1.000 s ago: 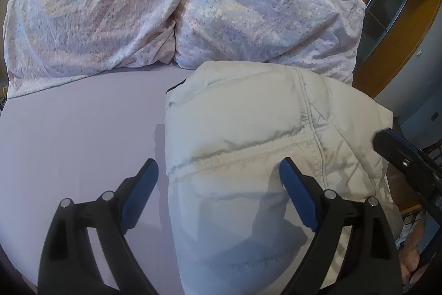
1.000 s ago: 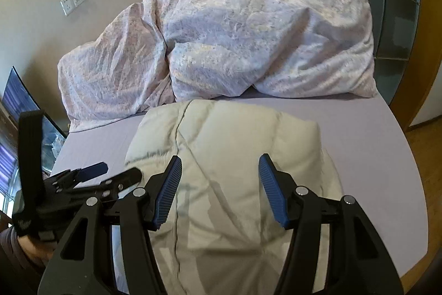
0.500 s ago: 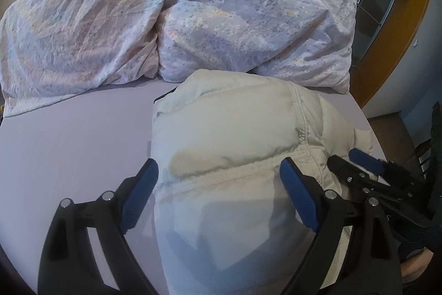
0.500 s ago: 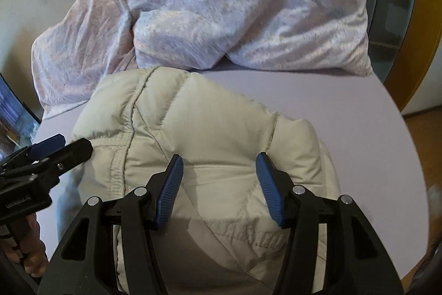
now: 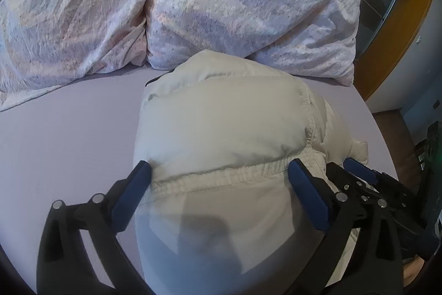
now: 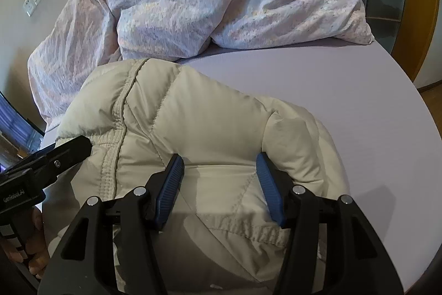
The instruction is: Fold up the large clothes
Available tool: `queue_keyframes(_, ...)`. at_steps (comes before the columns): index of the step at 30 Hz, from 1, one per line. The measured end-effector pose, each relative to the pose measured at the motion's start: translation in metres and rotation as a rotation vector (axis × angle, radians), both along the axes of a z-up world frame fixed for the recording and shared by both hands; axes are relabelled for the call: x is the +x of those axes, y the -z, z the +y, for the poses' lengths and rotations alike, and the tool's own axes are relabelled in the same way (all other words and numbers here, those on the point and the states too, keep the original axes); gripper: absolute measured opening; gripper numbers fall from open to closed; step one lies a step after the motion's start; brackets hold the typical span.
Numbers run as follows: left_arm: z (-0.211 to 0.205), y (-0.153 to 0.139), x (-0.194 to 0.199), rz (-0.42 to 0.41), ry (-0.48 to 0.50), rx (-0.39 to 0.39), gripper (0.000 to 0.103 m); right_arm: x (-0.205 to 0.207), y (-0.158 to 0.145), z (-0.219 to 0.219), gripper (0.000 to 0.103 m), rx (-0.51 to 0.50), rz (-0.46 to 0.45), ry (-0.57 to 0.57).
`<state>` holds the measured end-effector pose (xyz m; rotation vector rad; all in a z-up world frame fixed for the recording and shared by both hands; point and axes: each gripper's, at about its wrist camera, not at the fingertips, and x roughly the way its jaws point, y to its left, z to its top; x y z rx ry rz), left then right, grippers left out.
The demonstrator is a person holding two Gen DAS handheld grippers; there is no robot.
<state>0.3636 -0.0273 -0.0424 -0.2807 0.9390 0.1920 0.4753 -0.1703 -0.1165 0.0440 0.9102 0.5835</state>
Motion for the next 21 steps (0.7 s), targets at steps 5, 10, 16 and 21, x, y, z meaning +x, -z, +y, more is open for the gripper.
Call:
queue_keyframes(5, 0.0, 0.013, 0.0, -0.005, -0.004, 0.015, 0.101, -0.003, 0.008, 0.001, 0.057, 0.007, -0.029, -0.001)
queue_keyframes(10, -0.002, 0.023, -0.003, -0.034, -0.006, 0.035, 0.101, -0.009, 0.015, 0.001, 0.057, 0.021, -0.075, 0.012)
queue_keyframes(16, -0.004, 0.03, -0.004, -0.055, -0.016, 0.057, 0.101, -0.011, 0.02, 0.001, 0.057, 0.03, -0.102, 0.016)
queue_keyframes(21, -0.005, 0.033, -0.005, -0.072, -0.024, 0.069, 0.101, -0.012, 0.025, 0.001, 0.057, 0.038, -0.127, 0.018)
